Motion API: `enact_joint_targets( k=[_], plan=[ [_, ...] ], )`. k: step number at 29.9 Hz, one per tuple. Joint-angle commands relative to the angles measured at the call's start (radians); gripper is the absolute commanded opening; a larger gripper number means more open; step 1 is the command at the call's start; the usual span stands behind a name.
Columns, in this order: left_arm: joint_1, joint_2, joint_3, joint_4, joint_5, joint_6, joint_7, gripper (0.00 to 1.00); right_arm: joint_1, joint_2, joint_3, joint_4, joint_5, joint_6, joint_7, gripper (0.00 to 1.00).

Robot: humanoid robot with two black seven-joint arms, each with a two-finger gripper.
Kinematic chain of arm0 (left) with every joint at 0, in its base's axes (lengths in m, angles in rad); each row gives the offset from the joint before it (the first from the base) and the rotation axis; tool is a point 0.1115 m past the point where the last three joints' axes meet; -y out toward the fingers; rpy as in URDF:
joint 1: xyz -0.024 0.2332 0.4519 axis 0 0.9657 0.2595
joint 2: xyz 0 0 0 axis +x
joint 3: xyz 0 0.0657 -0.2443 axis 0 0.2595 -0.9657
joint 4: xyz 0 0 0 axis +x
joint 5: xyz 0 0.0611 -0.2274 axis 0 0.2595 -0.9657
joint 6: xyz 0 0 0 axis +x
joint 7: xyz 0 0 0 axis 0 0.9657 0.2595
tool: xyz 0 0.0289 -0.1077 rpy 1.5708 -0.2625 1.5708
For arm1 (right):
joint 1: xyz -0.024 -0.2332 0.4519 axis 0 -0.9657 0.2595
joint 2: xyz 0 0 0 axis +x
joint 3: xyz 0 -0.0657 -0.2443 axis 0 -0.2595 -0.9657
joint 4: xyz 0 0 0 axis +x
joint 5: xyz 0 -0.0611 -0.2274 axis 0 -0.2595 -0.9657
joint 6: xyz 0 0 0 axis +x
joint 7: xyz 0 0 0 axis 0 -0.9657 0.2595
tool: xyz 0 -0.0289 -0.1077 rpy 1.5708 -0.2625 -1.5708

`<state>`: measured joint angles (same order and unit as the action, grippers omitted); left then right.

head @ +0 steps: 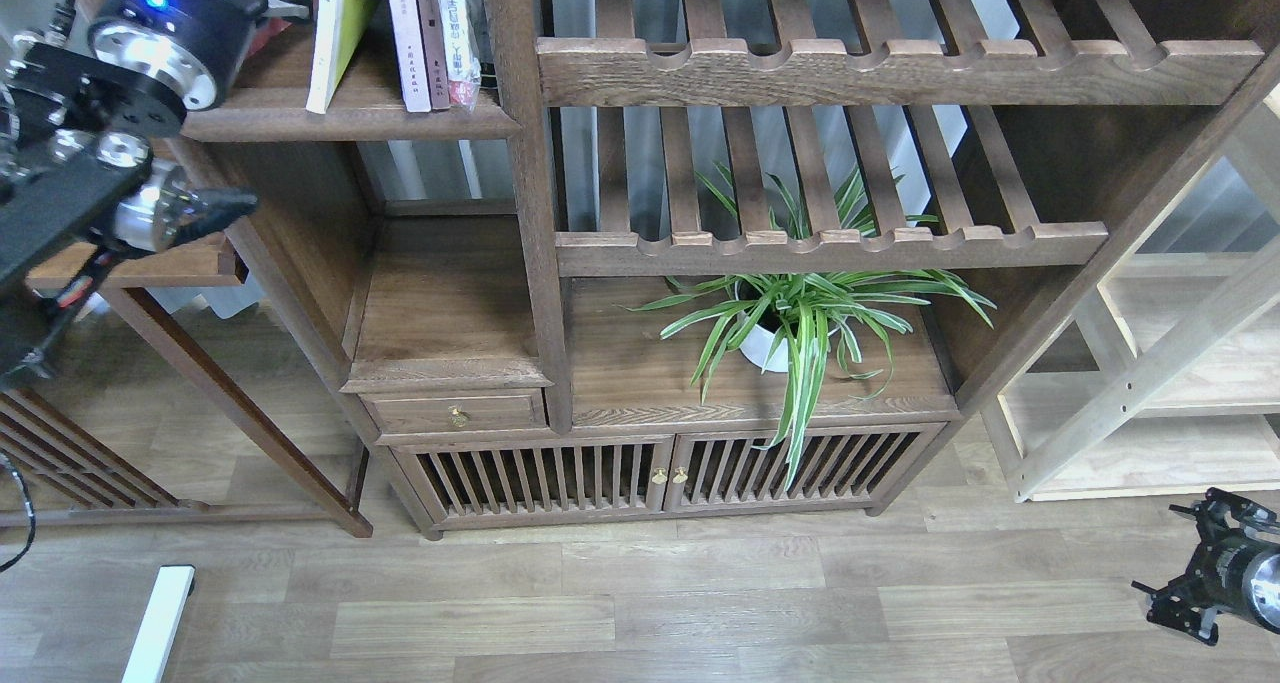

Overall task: Organize books on shelf
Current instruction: 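Push the red book upright among the shelf books with the left gripper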

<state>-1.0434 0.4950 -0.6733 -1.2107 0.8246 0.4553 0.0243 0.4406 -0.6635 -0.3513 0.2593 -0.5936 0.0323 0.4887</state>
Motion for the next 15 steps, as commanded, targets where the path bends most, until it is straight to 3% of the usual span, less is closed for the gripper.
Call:
enact_joint_targets(
  k=[1, 15],
  plan=[
    [-0.007, -0.018, 0.032, 0.014, 0.002, 0.033, -0.012, 0.00, 0.000, -0.001, 0.000, 0.000, 0.000, 0.000, 0.000, 1.00],
    [-0.009, -0.118, 0.038, 0.137, 0.031, 0.033, -0.076, 0.00, -0.017, -0.001, 0.000, 0.000, 0.008, -0.011, 0.000, 1.00]
  ],
)
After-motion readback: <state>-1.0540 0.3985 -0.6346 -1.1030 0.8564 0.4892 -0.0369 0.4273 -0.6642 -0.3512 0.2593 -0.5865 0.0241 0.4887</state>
